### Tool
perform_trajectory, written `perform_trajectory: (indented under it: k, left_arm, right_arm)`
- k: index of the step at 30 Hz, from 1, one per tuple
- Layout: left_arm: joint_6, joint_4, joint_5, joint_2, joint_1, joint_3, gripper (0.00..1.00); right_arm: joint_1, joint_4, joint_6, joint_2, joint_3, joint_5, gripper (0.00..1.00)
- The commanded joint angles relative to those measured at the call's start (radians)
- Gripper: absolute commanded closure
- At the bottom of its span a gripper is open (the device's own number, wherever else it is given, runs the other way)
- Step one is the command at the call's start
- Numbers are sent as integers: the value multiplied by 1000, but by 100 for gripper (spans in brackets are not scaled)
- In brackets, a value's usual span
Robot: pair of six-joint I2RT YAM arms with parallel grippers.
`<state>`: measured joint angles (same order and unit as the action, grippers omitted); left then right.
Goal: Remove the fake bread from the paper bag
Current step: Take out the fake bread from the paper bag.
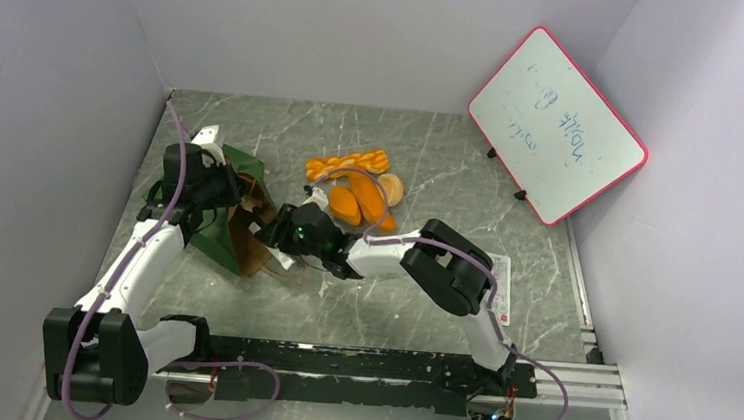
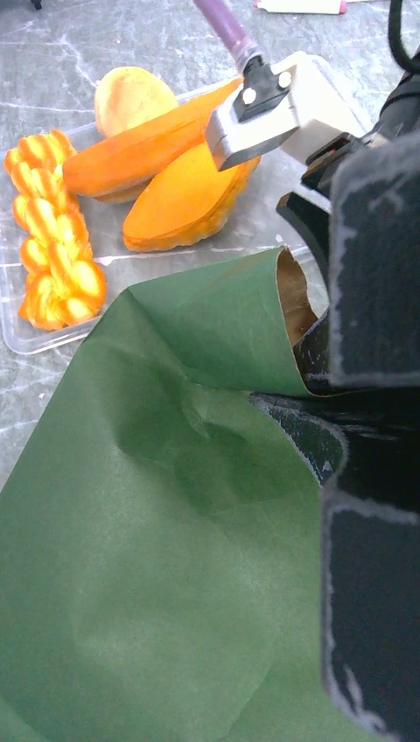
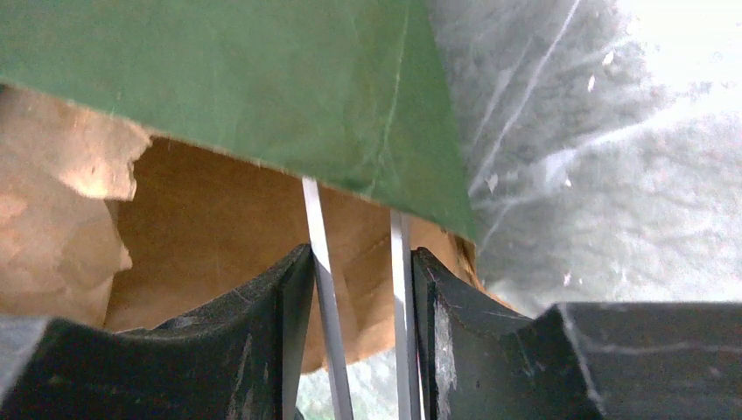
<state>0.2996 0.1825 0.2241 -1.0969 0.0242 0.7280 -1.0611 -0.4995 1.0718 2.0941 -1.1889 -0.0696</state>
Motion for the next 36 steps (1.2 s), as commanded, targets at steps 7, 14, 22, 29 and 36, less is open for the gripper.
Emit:
perform_trajectory:
  k: [7, 14, 22, 29, 36]
  left_arm:
    - [21, 24, 17, 15, 35, 15, 93]
    - [13, 32, -6, 9, 39, 22, 93]
    - [30, 22, -34, 4, 39, 22, 93]
    - [48, 23, -90, 0, 39, 41, 93]
    - [90, -1, -147, -47, 39, 85, 93]
  right_arm:
    - [14, 13, 6, 107, -127, -54, 53]
    - [20, 19, -4, 122, -155, -75, 58]
    - [21, -46, -29, 51, -41, -62, 84]
    - [23, -33, -139, -94, 67, -44, 99]
    - [18, 21, -232, -262, 181, 9, 99]
